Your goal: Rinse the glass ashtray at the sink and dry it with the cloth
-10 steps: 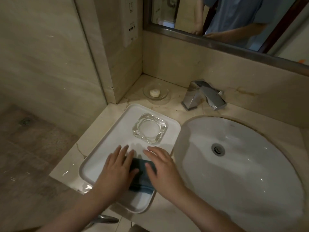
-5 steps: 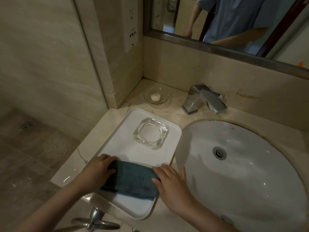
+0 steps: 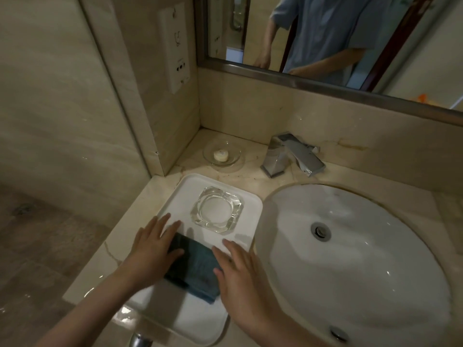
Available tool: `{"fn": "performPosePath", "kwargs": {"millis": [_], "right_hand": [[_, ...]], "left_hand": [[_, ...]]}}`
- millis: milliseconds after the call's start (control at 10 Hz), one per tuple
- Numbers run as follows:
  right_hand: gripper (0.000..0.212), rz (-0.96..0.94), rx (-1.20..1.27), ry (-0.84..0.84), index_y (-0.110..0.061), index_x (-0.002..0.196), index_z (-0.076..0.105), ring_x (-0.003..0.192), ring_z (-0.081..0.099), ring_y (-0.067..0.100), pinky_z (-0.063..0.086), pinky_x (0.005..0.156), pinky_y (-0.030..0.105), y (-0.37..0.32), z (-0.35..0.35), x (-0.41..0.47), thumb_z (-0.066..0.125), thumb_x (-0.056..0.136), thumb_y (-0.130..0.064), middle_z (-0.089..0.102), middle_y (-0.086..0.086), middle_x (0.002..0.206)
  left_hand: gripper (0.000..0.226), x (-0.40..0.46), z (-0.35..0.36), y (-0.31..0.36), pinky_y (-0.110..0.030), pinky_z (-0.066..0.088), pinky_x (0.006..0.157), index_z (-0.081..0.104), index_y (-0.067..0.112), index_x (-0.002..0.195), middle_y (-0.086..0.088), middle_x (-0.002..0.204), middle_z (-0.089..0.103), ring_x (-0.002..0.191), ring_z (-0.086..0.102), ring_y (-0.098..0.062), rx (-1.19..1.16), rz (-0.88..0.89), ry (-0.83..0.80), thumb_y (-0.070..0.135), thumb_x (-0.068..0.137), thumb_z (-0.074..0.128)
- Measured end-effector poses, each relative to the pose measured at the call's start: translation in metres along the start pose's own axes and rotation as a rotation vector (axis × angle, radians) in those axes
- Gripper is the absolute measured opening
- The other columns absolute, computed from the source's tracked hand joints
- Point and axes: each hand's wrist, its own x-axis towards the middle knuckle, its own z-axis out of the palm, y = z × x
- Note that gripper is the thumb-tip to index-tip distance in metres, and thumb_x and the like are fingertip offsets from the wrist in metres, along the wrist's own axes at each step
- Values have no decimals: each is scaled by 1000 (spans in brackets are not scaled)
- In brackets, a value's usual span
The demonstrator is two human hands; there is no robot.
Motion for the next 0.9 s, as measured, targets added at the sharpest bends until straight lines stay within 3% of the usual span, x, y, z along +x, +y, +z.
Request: {"fn": "performPosePath", "kwargs": {"millis": [100, 200, 300, 400, 500, 600, 700, 800, 900], "right_hand": [[39, -50, -60, -28, -35, 111, 66, 114, 60, 9, 31, 105, 36, -20, 2, -10, 47, 80, -49, 63, -11, 124], [42, -61, -113, -228, -40, 109, 67, 117, 57, 5, 8, 104, 38, -23, 8, -19, 48, 74, -55, 63, -16, 122], [58, -74, -156, -263, -41, 109, 67, 127, 43, 8, 8, 105, 38, -17, 19, -20, 72, 55, -59, 63, -17, 123], [65, -61, -119, -274, -41, 104, 69, 114, 58, 3, 8, 107, 38, -17, 25, -18, 77, 42, -60, 66, -16, 118], [68, -71, -126, -277, -42, 104, 69, 109, 61, 2, 7, 107, 39, -18, 28, -19, 77, 38, -61, 66, -16, 117], [60, -77, -124, -320, -43, 107, 66, 112, 59, 1, 4, 108, 39, -16, 23, -18, 70, 51, -63, 64, -18, 121], [49, -64, -5, -344, -40, 127, 52, 132, 35, -2, 3, 109, 37, -7, 9, -13, 48, 81, -53, 48, -17, 140], [51, 11, 396, -267, -32, 144, 27, 140, 1, -3, 0, 113, 23, 16, -4, -5, 43, 96, -36, 17, -20, 152], [46, 234, 720, -74, -26, 137, 41, 133, 30, -2, 18, 100, -1, 41, -38, 0, 54, 93, -25, 37, -19, 138]], "left_hand": [[70, -3, 18, 4, -43, -1, 117, -10, 29, 147, 4, 155, -22, 143, -19, -20, 59, 12, 6, 62, 90, 13], [122, -7, 33, 3, -42, 4, 116, -17, 15, 144, -1, 153, -25, 144, -16, -25, 114, -4, -58, 78, 42, -40], [120, -10, 43, 2, -55, 23, 109, 7, -1, 143, -21, 155, 5, 142, 8, -42, 122, 10, -28, 71, 58, -36], [98, -12, 40, 4, -61, 43, 89, 43, -5, 132, -25, 141, 41, 126, 40, -49, 147, 13, -19, 57, 86, -17], [86, -15, 38, 6, -60, 51, 72, 60, -3, 119, -25, 124, 60, 109, 58, -47, 190, 7, -26, 47, 95, -6], [89, -12, 39, 6, -63, 42, 89, 37, -6, 136, -24, 144, 38, 129, 38, -45, 165, -4, -86, 57, 90, -7], [84, -4, 53, -4, -53, 6, 114, -27, 6, 134, -6, 155, -22, 142, -18, -27, 145, -73, -68, 61, 90, 20], [72, 2, 45, -2, -47, -3, 115, -17, 25, 145, 3, 157, -19, 144, -18, -19, 1, -108, -40, 49, 95, 29], [64, 5, 24, 9, -46, 0, 117, 6, 30, 148, 1, 159, -7, 145, -11, -20, -84, -50, 89, 46, 94, 37]]}}
